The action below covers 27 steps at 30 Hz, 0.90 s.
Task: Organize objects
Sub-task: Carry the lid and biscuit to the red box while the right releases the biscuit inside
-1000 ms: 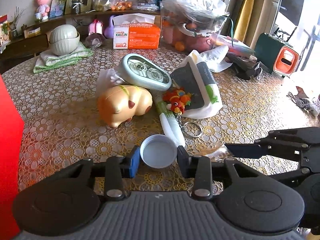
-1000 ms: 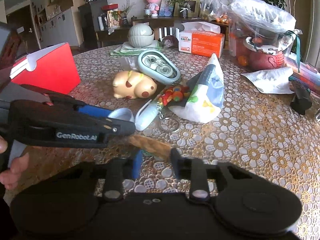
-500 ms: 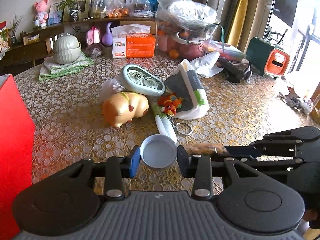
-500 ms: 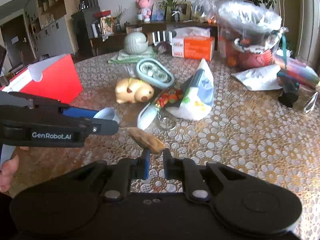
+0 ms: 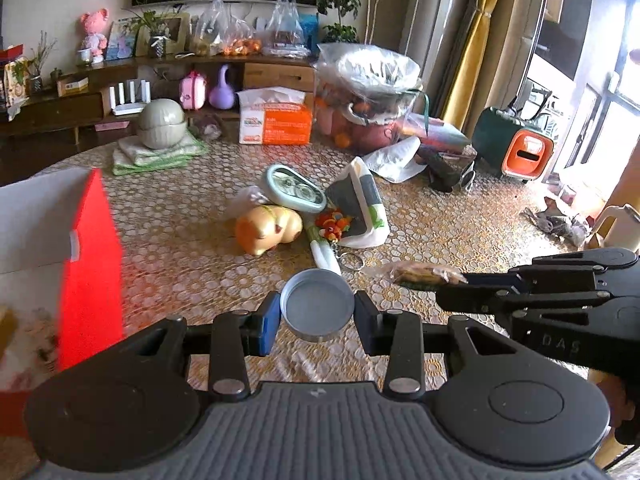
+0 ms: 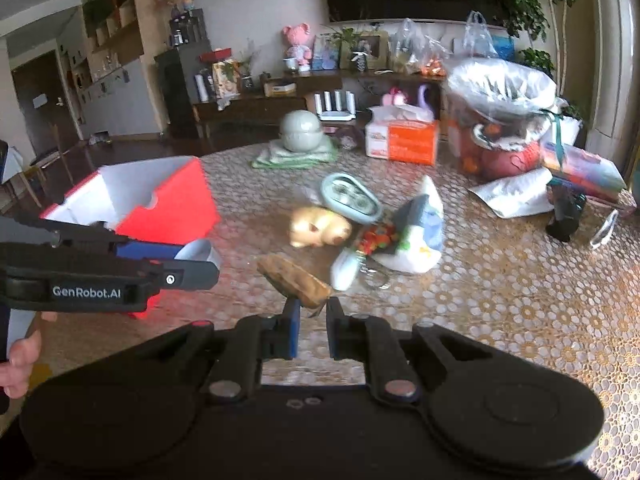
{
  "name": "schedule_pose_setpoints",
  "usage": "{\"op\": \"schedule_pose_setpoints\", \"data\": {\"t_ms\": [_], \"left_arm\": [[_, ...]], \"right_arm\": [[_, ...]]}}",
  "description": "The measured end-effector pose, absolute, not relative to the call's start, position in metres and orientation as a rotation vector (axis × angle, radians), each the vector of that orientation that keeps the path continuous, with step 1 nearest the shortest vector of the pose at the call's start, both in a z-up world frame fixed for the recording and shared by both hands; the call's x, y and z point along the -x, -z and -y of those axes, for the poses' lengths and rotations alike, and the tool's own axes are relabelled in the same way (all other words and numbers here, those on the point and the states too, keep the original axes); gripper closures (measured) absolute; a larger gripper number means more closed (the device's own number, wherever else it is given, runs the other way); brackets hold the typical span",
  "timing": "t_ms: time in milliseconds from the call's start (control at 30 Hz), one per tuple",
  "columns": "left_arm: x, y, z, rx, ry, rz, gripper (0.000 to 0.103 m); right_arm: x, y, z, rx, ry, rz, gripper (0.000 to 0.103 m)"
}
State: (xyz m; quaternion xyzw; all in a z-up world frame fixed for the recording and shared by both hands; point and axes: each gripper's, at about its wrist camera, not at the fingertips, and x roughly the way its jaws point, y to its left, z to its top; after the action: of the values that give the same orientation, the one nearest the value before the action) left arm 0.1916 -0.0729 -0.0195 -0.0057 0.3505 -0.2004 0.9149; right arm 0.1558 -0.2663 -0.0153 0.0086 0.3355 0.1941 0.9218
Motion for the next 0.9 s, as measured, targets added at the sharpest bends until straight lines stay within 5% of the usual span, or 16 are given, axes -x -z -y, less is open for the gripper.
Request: {"op": "schedule_pose_setpoints", "data": {"t_ms": [900], "left_arm": [[-0.132,-0.032,-0.086,0.003,0.231,-0.654,0.065]], "right_arm": [[-0.155,-0.03,0.101,0.118,-0.597,-0.647,0.09]]}}
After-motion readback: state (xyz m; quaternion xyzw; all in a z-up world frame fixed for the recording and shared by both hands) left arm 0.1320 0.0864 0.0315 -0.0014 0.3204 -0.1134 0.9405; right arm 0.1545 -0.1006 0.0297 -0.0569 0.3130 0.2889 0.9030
